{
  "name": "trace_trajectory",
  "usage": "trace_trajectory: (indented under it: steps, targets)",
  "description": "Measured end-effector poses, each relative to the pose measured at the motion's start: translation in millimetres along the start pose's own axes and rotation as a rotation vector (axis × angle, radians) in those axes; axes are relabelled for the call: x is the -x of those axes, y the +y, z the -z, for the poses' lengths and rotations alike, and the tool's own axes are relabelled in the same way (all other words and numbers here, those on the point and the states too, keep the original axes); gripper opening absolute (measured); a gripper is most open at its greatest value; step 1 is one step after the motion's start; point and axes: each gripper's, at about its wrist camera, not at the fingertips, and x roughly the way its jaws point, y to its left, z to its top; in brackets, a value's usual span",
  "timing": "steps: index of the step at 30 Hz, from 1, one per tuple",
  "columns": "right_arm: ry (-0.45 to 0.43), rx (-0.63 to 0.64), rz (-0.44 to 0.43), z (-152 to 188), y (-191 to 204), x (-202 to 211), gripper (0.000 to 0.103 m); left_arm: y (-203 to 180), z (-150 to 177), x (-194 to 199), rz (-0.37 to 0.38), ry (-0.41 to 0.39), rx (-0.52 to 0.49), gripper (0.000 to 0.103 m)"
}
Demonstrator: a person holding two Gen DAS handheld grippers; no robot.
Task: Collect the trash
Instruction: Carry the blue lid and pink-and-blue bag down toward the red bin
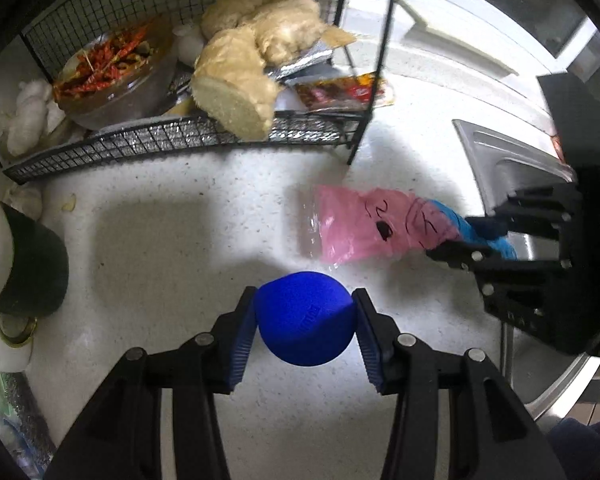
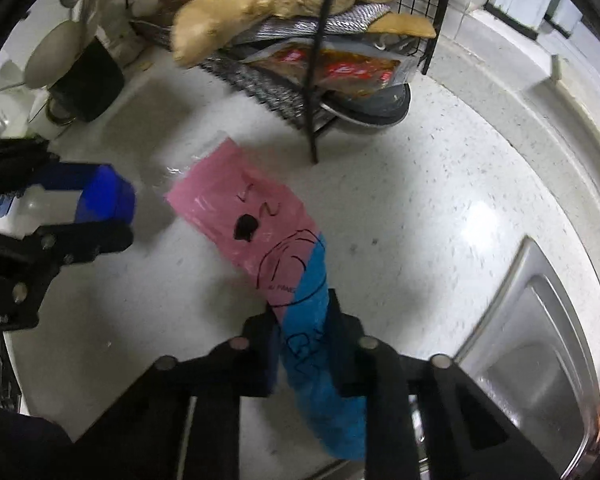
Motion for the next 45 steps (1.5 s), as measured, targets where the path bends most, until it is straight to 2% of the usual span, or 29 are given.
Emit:
trace_trajectory:
  steps: [7,14,23,33,39,45]
  targets:
    - [-0.090,-0.117,0.046,33.1,24.1,54.1,0.012,-29.9,10.6,42.0,0.012,-0.068,-0.084,0.044]
    - [-0.181,-0.264,0.121,72.0,17.0,110.5,0.012,-66.0,25.1,74.8,0.019,-0.132,-0.170,0.044]
    - [-0.262,-0.377,0.212,166.0,23.9,172.2,0.012,-131.2,60.6,103.8,0.050,-0.182,-0.311,0.044]
    - [-0.302,-0.457,0.244,261.7,48.4,209.1,0.012,-209.3,133.5,132.9,0.064,-0.196,-0.394,0.044]
    - [-0.317,-0.471,0.239,329.2,70.6,227.5,0.012,-246.6,189.9,147.6,0.062,-0.207,-0.399,0.044]
    - [-0.321,-0.460,0.229,381.0,90.3,237.7,0.012,-276.6,250.9,156.9,0.044,-0.197,-0.394,0.044]
